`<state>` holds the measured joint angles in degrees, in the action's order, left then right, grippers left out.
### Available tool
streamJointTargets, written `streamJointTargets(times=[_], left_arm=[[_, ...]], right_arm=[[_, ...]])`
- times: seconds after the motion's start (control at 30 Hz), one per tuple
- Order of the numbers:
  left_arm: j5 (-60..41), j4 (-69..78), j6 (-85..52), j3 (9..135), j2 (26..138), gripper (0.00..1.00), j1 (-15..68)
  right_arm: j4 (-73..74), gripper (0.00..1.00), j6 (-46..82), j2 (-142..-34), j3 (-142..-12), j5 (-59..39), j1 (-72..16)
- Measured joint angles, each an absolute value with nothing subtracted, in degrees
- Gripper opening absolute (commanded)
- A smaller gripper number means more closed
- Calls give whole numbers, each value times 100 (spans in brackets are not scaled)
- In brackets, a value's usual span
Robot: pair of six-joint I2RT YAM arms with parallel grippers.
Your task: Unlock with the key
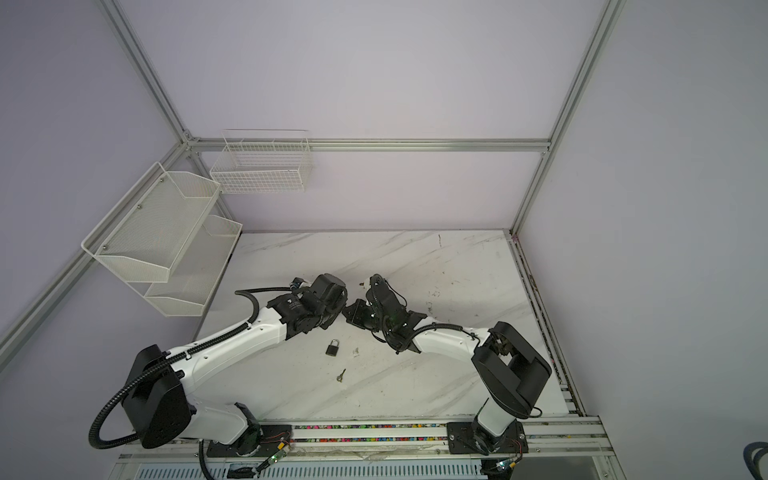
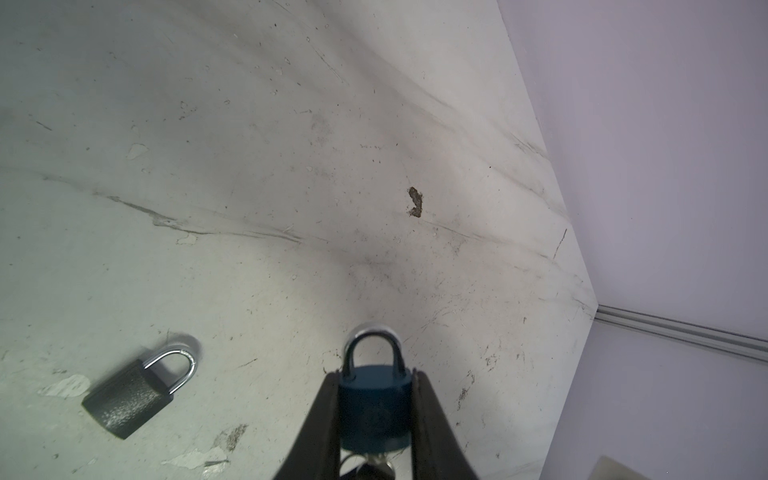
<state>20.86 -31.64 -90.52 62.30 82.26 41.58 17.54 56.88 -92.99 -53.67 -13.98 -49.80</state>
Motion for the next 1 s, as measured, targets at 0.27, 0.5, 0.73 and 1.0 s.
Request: streamJointTargets(times=[0.27, 0.5, 0.73, 1.0], left_arm=[[2128, -3094, -9024, 6117, 7966, 0, 4112], [2147, -3048, -9021, 6051, 7859, 0, 4093], [2027, -2936, -8923, 6051, 7725, 0, 4106], [2231, -2917, -8766, 6051, 7526, 0, 4086]], right_arm=[[1684, 0, 5358, -9404, -5616, -1533, -4978], [1684, 0, 5170, -9397, -5638, -1586, -4978], [1498, 17, 4897, -9056, -5500, -1387, -4984], [1411, 28, 4633, -8370, -5068, -1280, -5022]])
